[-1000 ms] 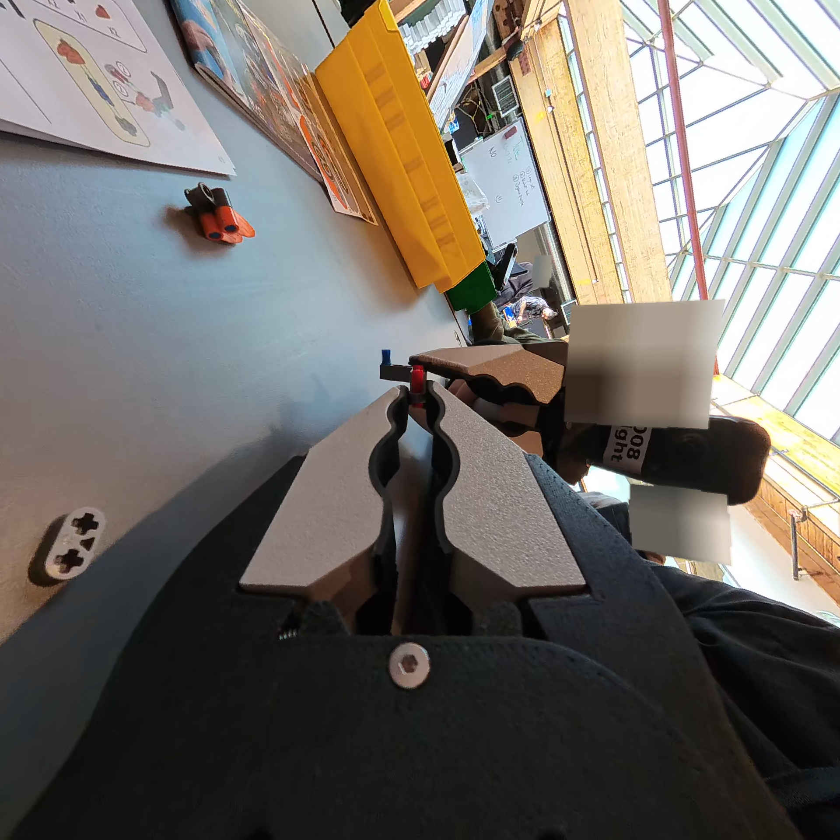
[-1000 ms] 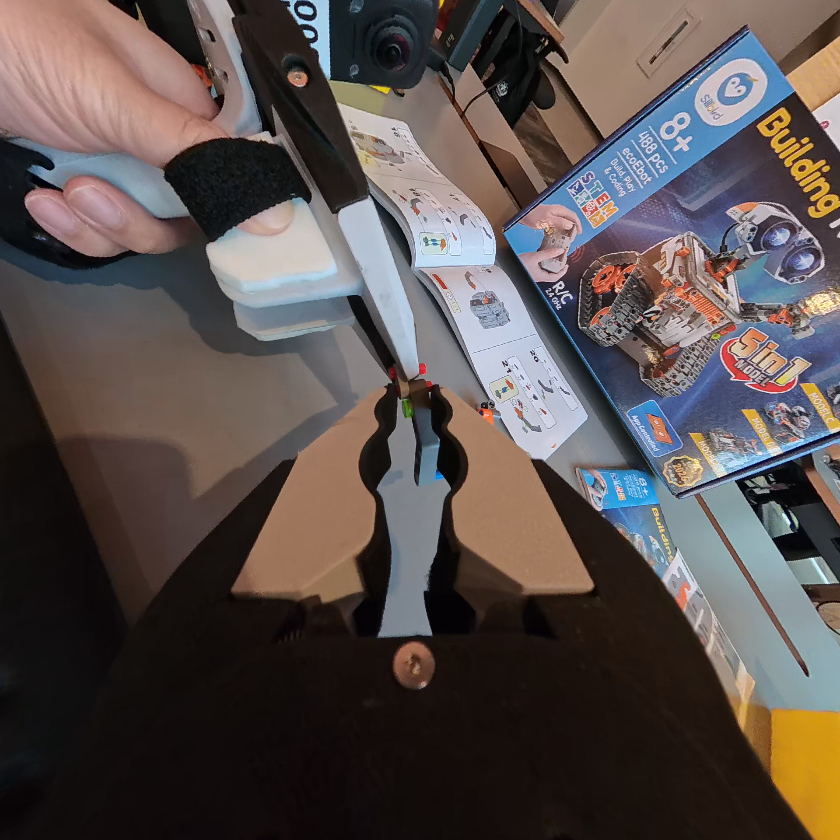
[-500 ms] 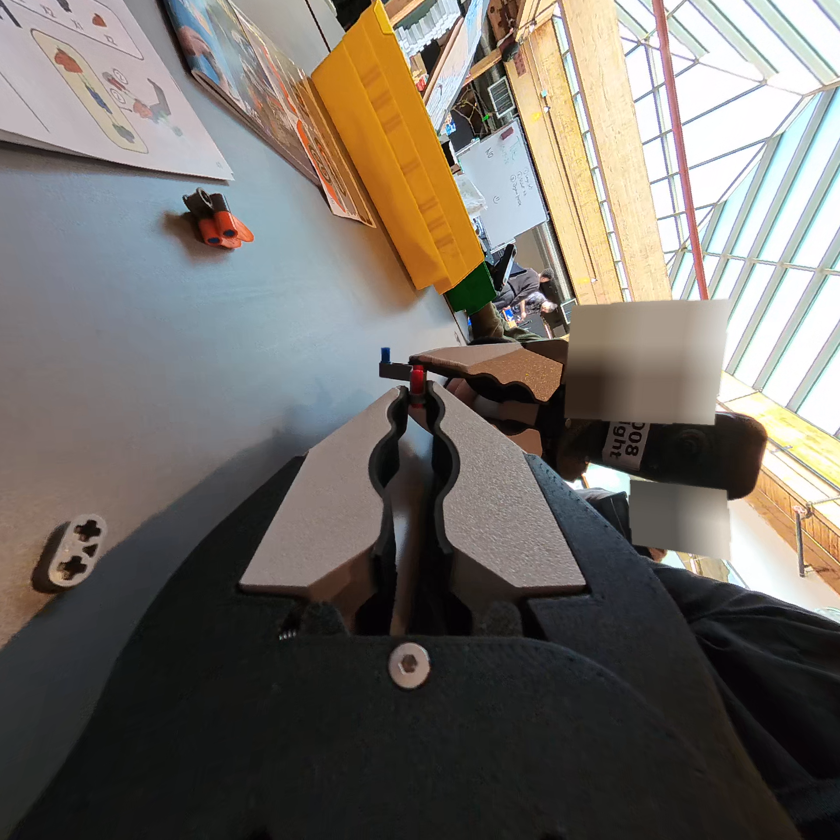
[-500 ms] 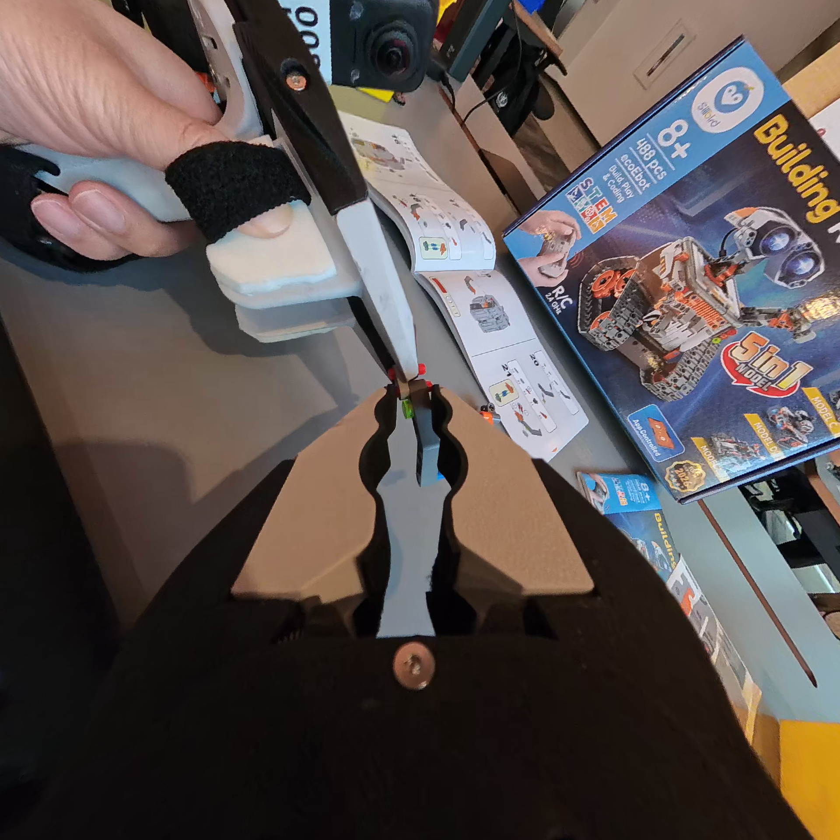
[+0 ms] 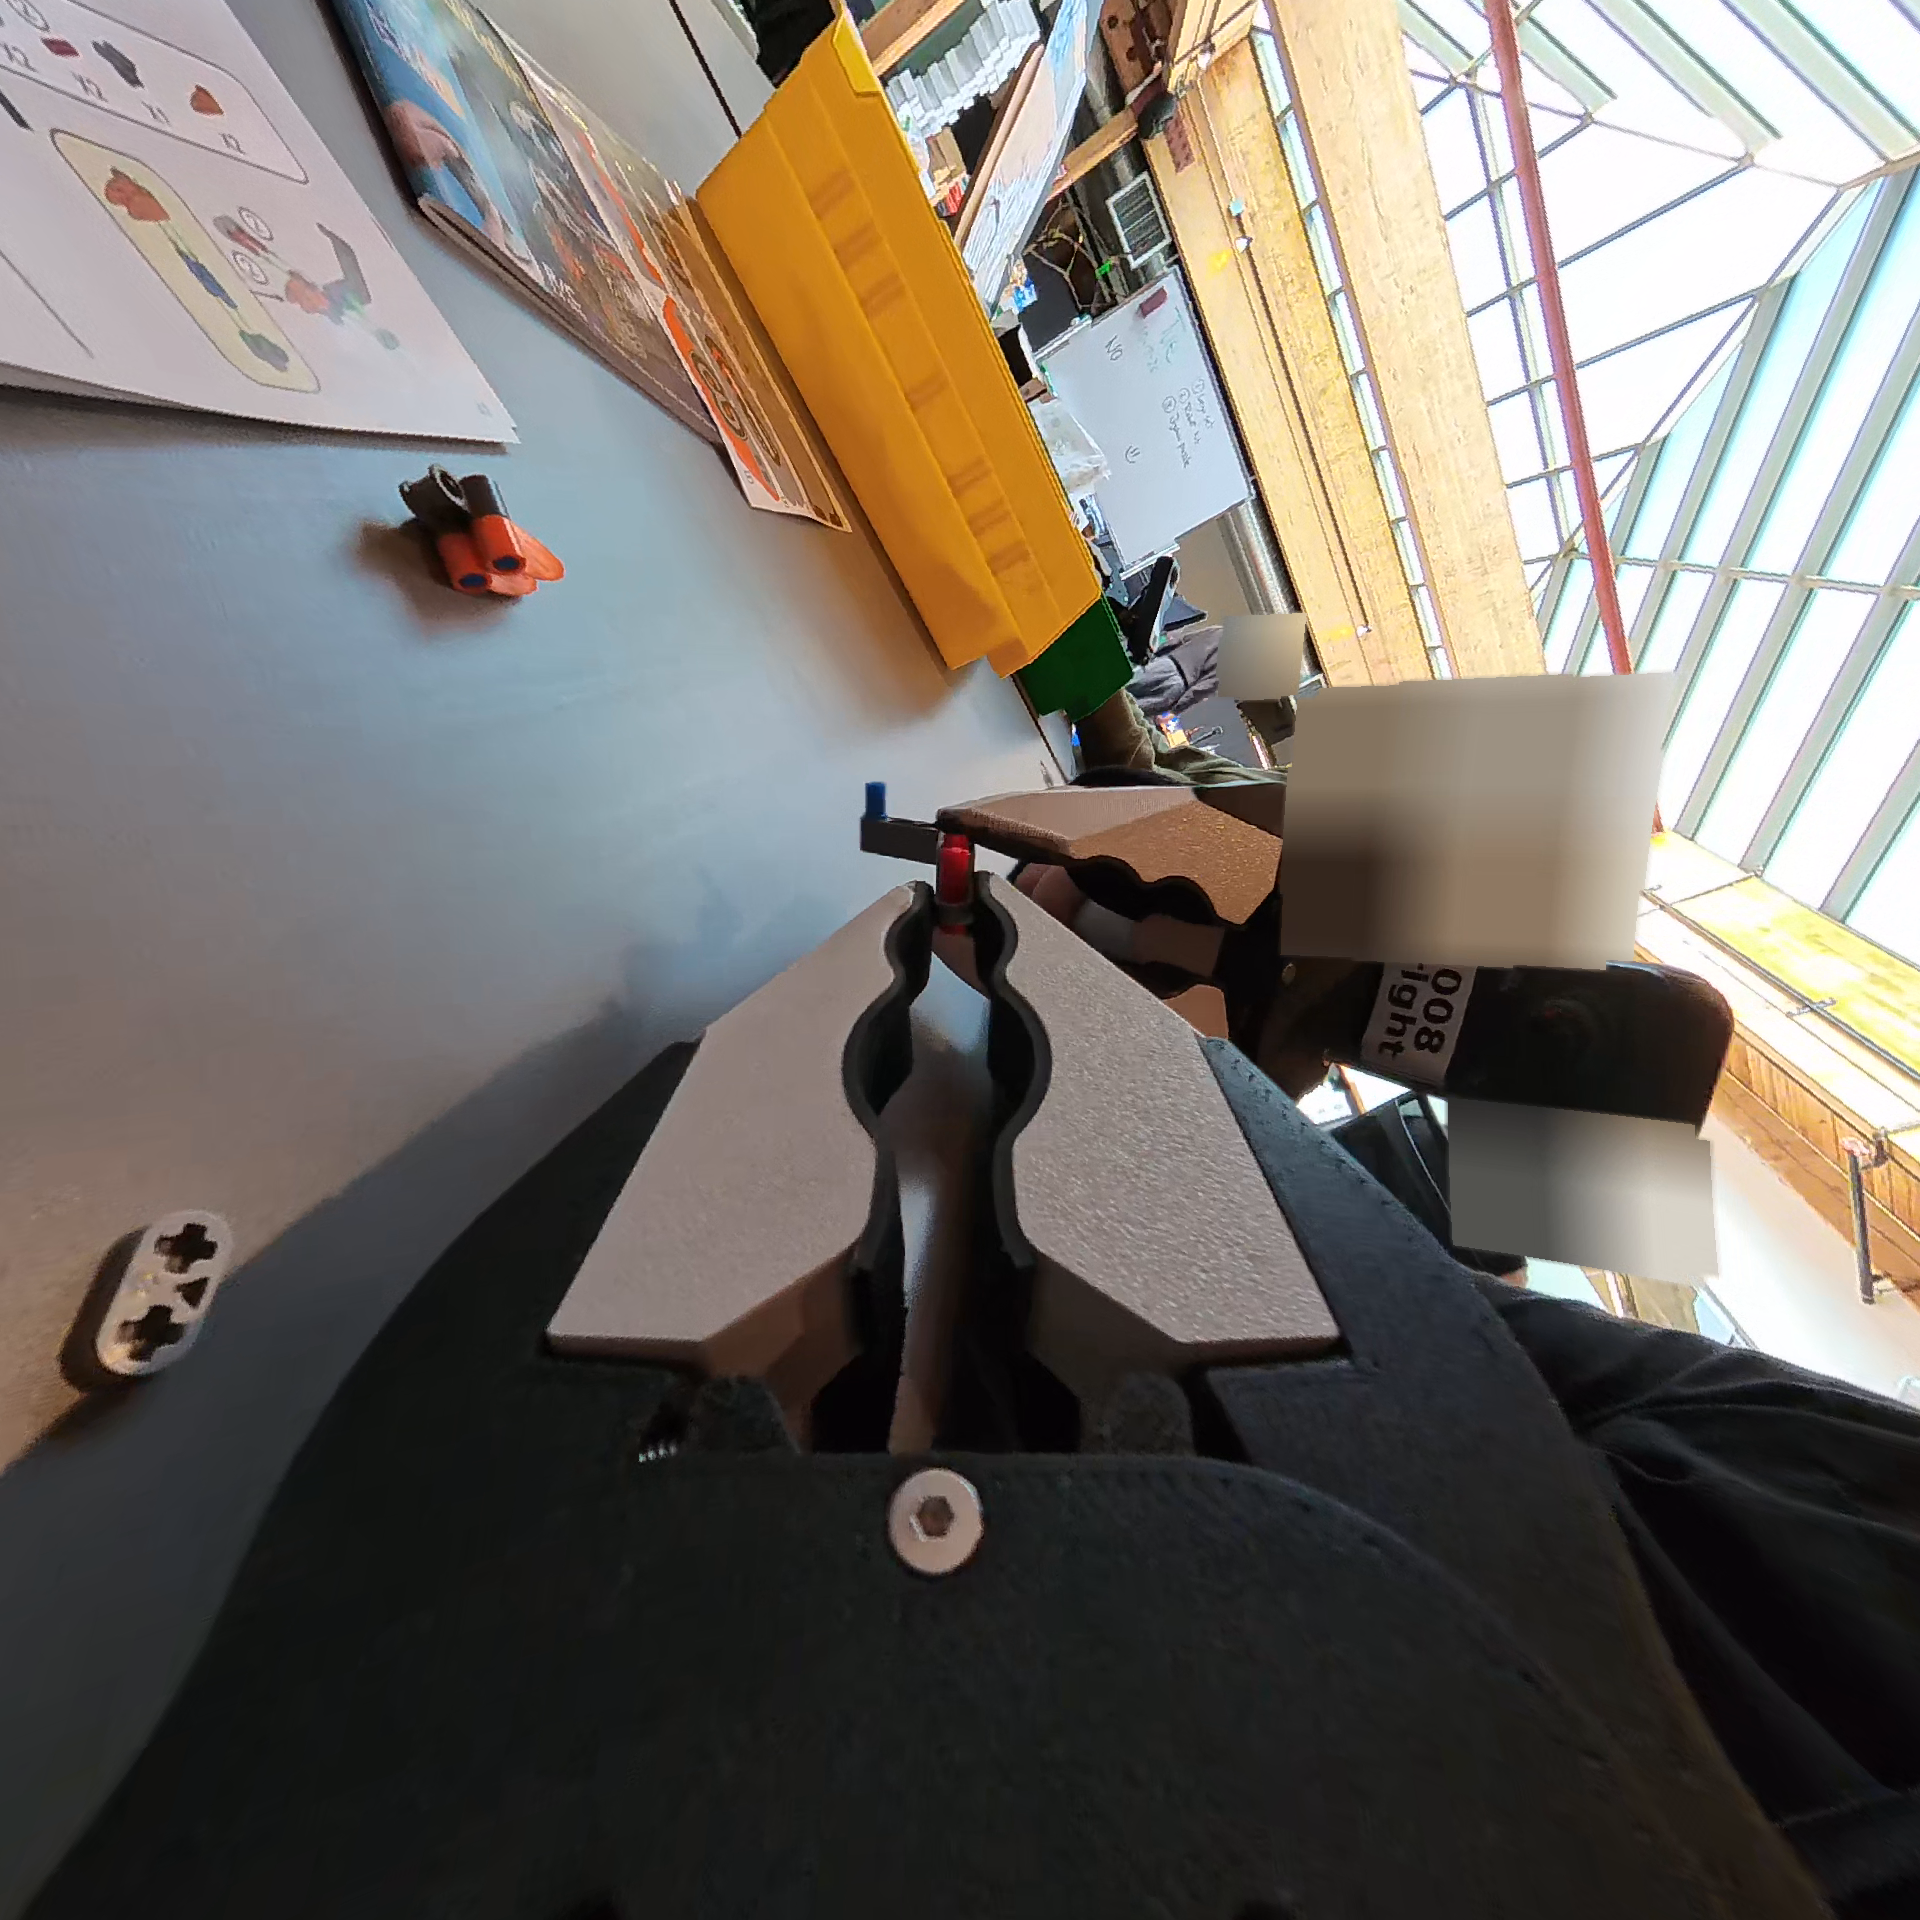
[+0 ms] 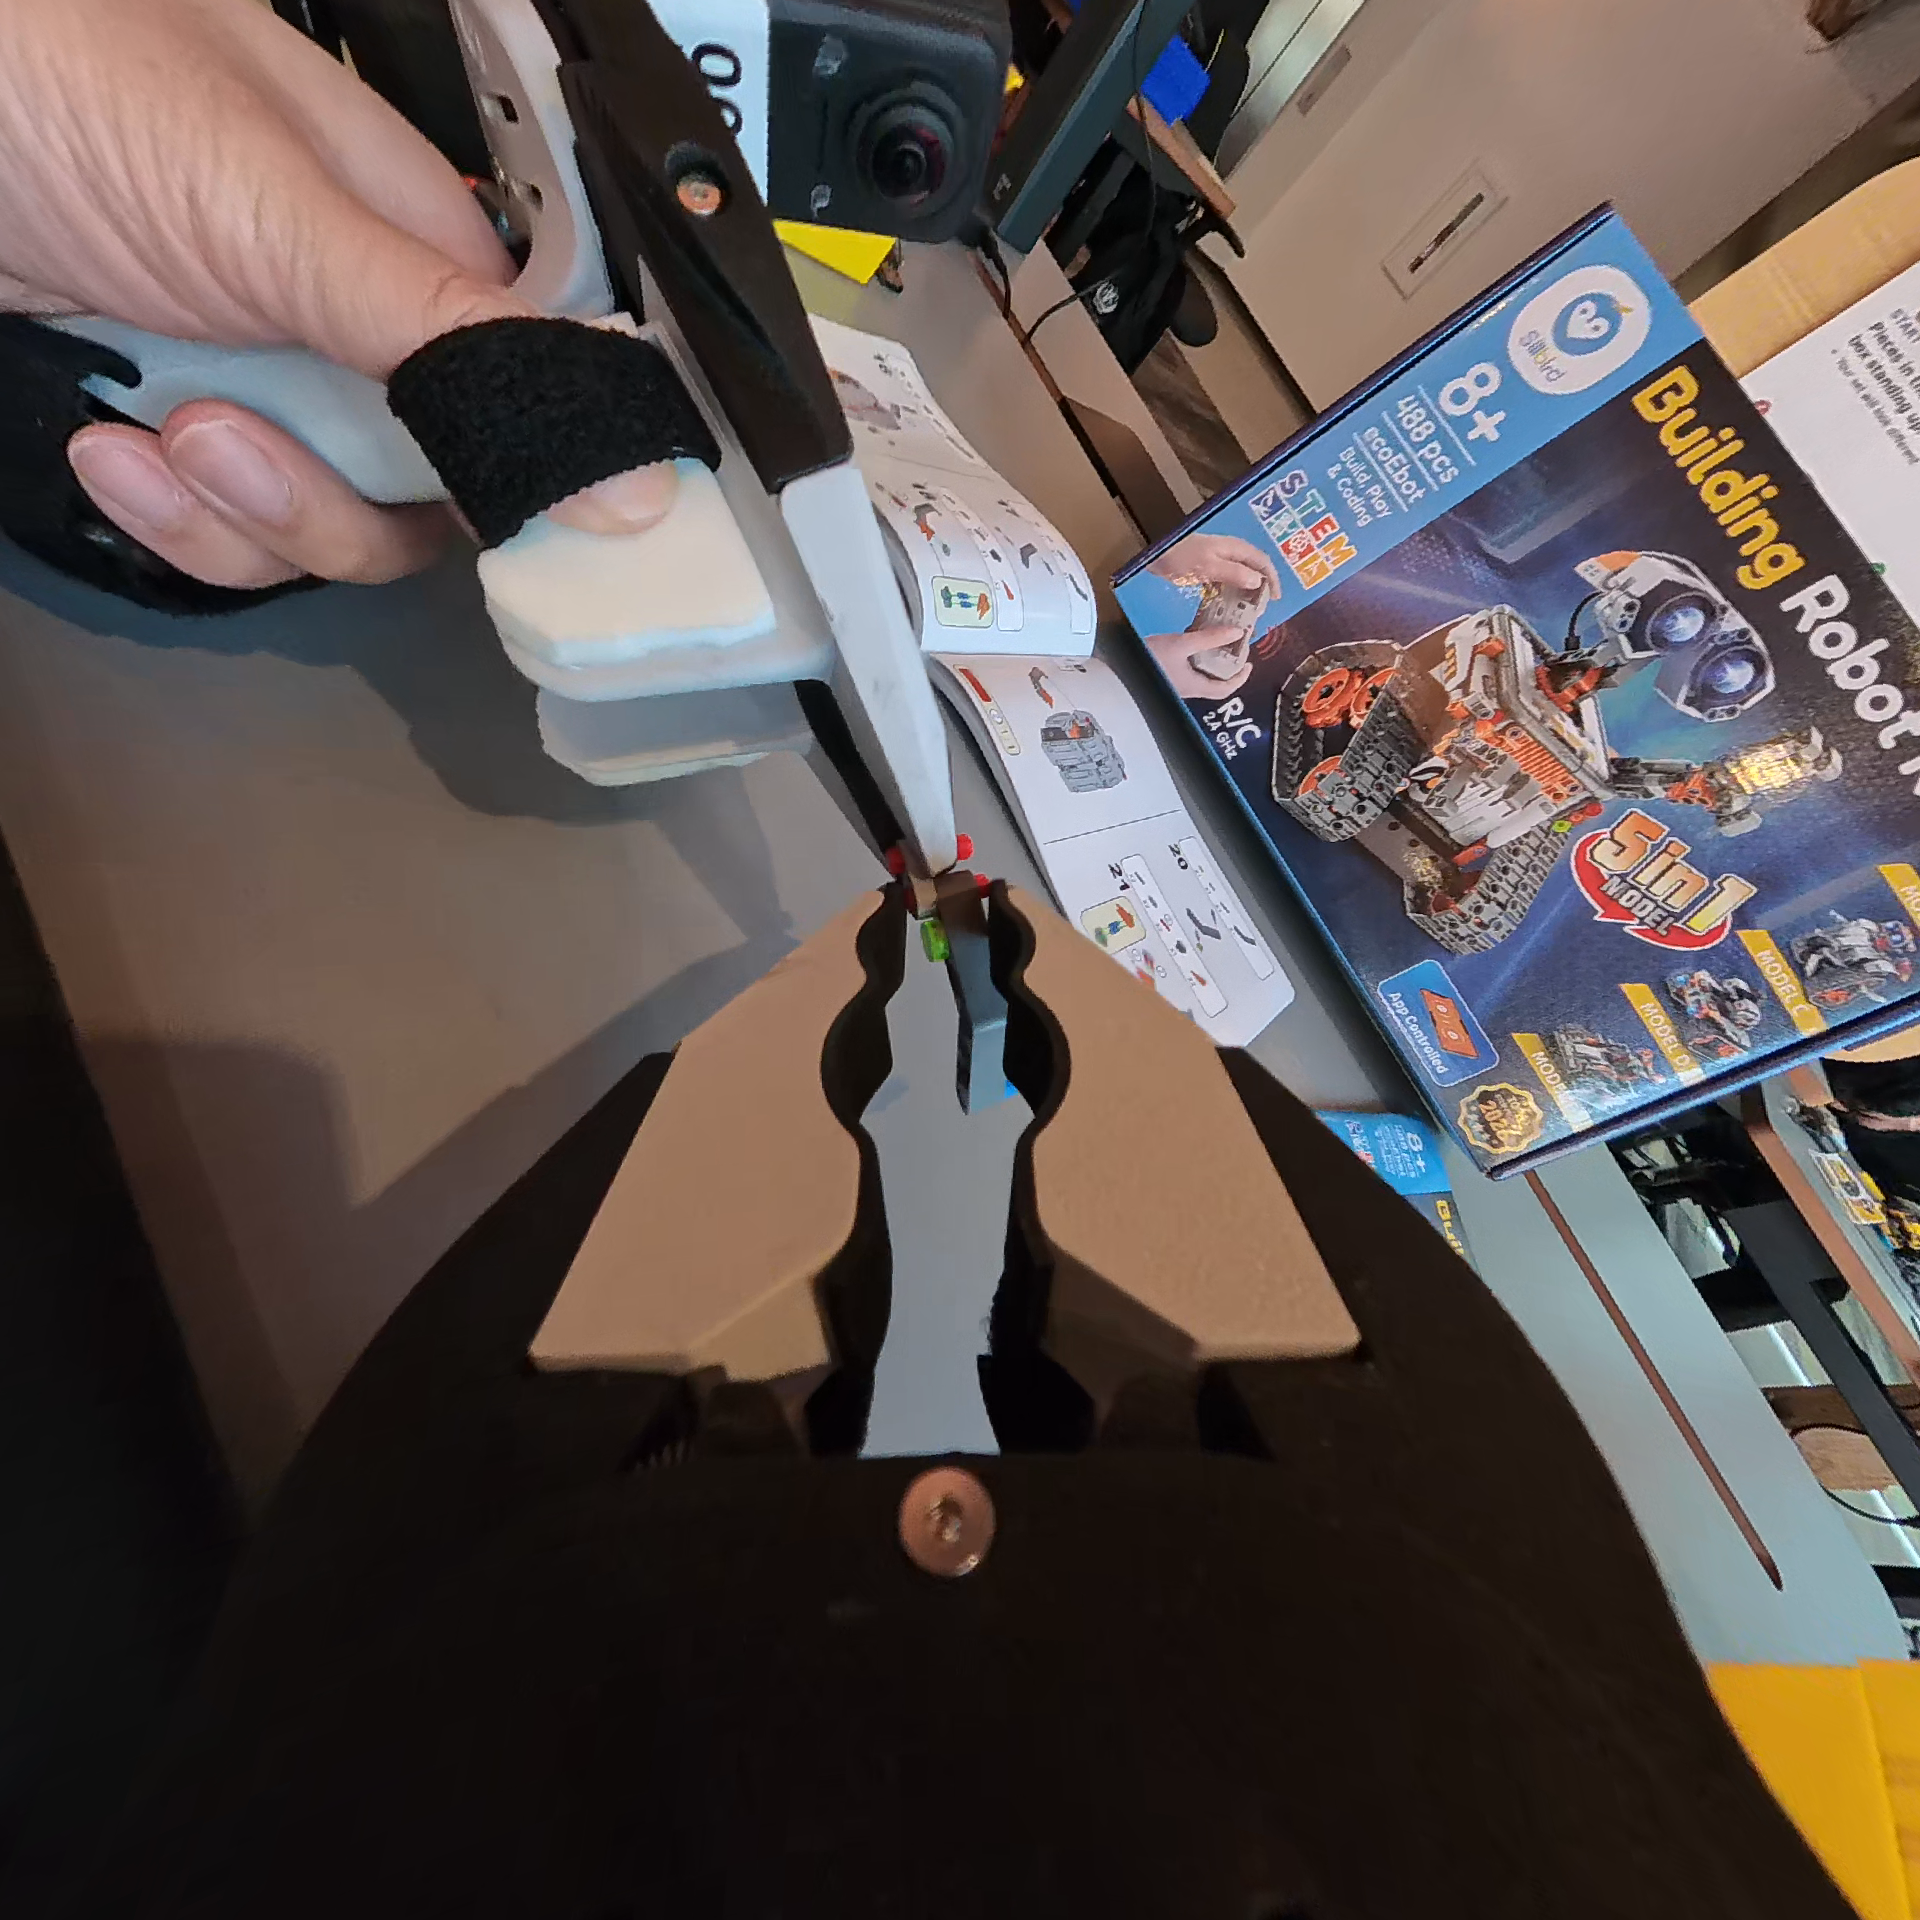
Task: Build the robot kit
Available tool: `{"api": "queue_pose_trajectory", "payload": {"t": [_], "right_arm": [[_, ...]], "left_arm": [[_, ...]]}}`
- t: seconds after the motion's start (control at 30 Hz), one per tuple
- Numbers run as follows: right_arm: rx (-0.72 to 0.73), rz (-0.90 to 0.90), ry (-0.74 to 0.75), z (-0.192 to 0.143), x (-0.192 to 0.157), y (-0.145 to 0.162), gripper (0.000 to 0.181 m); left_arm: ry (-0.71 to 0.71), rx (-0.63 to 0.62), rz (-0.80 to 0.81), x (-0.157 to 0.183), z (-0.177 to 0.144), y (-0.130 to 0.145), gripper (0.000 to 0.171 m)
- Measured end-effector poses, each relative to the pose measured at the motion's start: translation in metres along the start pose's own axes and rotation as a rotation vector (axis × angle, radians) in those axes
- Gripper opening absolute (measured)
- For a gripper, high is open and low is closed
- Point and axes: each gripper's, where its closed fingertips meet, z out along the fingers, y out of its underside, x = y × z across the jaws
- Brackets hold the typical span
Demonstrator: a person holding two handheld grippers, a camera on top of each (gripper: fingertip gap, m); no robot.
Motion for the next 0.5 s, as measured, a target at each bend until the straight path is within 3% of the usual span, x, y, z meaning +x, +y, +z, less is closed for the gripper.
{"api": "queue_pose_trajectory", "payload": {"t": [0.27,0.5], "right_arm": [[0.071,-0.031,0.013,-0.007,0.005,-0.009,0.015],[0.073,-0.015,-0.005,-0.008,0.005,-0.007,0.014]], "left_arm": [[0.106,0.002,-0.024,0.015,-0.003,-0.004,0.01],[0.078,0.024,0.023,0.013,-0.006,-0.011,0.011]]}}
